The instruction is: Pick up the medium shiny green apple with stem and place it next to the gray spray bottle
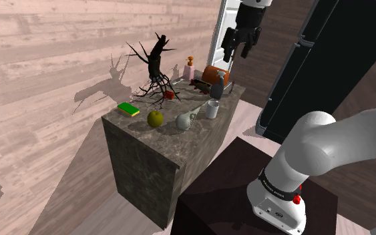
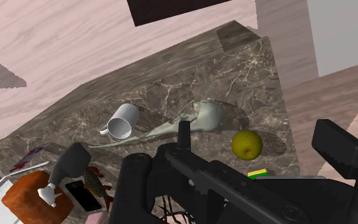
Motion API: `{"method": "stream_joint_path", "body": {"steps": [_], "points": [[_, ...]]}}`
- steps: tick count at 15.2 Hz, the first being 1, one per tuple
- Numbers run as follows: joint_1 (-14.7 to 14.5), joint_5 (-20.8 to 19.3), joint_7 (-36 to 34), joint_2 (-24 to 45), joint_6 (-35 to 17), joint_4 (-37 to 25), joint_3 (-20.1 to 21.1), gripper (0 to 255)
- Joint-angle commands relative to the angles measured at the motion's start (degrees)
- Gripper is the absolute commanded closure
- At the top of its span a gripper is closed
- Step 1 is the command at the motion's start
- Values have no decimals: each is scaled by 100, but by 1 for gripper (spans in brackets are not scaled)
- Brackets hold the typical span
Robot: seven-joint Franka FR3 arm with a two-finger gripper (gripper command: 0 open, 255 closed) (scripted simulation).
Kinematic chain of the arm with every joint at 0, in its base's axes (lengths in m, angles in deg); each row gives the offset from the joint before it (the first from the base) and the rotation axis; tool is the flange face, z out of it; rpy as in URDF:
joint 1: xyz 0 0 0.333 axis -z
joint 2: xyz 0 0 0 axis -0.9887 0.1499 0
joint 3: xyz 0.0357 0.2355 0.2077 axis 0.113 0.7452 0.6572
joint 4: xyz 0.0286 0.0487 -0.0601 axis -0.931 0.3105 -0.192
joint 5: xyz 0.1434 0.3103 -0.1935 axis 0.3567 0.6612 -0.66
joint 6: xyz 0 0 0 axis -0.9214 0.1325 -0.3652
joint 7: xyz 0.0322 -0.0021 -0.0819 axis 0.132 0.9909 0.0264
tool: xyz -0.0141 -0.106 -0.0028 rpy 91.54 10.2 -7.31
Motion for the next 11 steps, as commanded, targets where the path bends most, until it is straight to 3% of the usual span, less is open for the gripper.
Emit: {"method": "stream_joint_path", "body": {"steps": [1,11], "points": [[0,0,0,0,0,0,0,0],[-119,95,25,1536,-1875,338,-172,0]]}}
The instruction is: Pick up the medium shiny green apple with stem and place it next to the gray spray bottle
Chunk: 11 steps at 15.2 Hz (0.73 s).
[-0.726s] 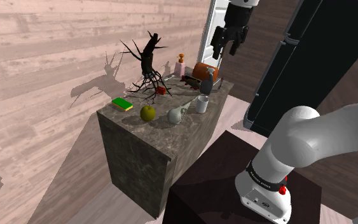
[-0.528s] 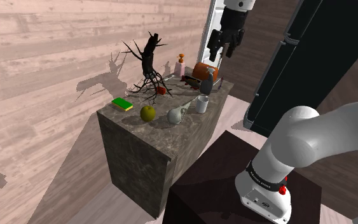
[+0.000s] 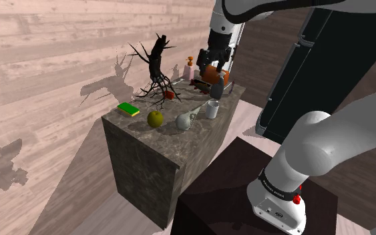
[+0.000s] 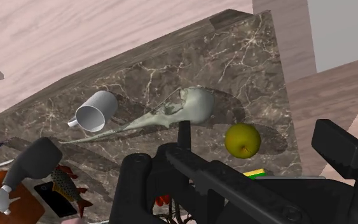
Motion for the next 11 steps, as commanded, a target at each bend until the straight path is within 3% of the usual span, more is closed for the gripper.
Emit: {"method": "stream_joint_path", "body": {"steps": [1,11], "points": [[-22,26,27,349,-371,9,-39,0],[-158,311,211,2400,-1880,-528,-146,0]]}}
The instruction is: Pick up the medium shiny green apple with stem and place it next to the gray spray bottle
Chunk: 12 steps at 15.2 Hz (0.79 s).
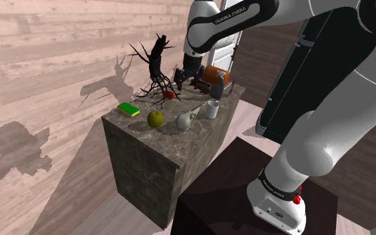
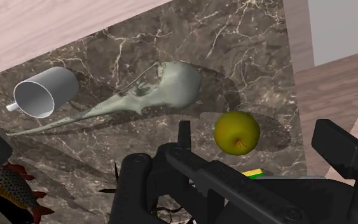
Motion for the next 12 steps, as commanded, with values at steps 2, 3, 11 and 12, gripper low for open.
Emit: {"method": "stream_joint_path", "body": {"steps": [2,3,11,12], "points": [[-21,126,111,668,-359,-312,-24,0],[-28,172,142,887,-465,-423,-23,0],[-14,538,387,2652,-1061,-1577,76,0],[-5,576,412,2874,-1104,-1755,97,0]]}}
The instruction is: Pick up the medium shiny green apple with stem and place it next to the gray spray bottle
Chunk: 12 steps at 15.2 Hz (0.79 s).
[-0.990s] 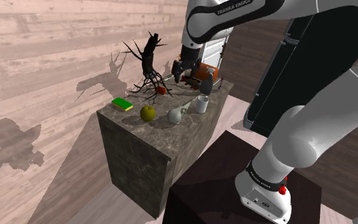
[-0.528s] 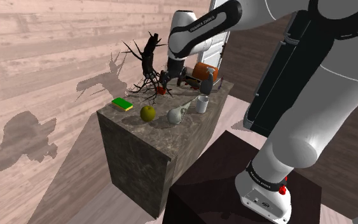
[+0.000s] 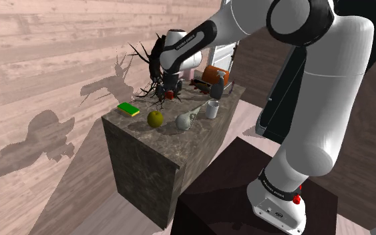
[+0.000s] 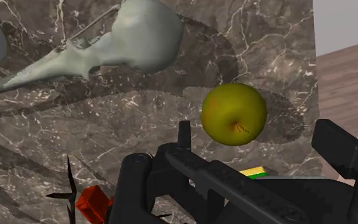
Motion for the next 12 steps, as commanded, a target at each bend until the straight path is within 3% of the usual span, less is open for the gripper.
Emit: {"method": "stream_joint_path", "body": {"steps": [1,6,12], "points": [[-4,69,15,425,-78,-348,50,0],[47,202,100,1554,-143,-1406,162,0],[62,229,117,1913,-378,-1530,189,0]]}}
